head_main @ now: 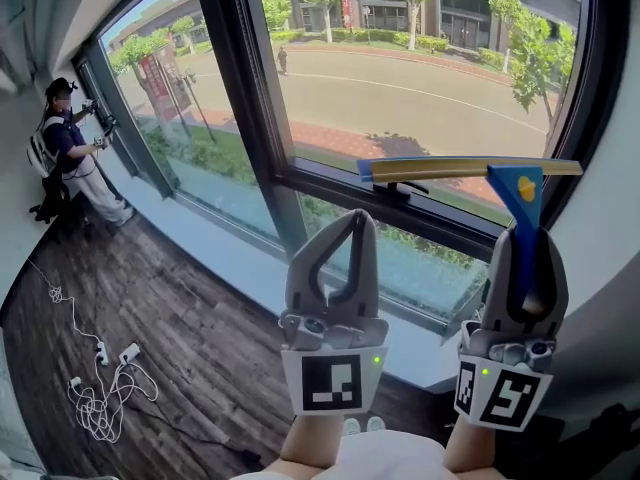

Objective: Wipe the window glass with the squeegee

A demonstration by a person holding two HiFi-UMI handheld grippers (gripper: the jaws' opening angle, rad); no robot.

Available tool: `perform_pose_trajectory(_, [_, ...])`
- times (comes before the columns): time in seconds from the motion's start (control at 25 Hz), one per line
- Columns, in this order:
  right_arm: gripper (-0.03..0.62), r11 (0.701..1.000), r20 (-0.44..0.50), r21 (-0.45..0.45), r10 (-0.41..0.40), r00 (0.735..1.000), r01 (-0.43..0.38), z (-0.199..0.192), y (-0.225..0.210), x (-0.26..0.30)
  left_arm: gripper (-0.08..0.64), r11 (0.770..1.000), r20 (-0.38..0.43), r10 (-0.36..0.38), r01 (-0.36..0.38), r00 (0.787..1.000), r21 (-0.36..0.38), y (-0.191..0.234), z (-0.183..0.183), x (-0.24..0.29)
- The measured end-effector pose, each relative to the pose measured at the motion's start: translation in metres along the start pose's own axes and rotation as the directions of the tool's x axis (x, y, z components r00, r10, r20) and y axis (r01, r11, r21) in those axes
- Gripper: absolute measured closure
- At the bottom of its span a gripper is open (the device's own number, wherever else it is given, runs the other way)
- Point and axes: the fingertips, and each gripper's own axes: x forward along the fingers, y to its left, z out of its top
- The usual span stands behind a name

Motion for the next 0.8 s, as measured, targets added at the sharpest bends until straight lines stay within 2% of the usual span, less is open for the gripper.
perform_pose_trajectory(0.48, [0.443,0.999,-0.019,-0.025,-0.021,1.000,0.021,0.000,0.026,-0.007,0.558,1.000,-0.051,0.018,-0.019,0.999,-0.020,0.025,-0.021,-0.033])
perform_pose_trajectory(0.8, [0.443,1.000,-0.015,-0.006,-0.002,1.000,0.002,-0.023,0.044,0.024,0.558,0.998,-0.077,0.060,-0.062,0.995,-0.022,0.049,-0.049,-0.017])
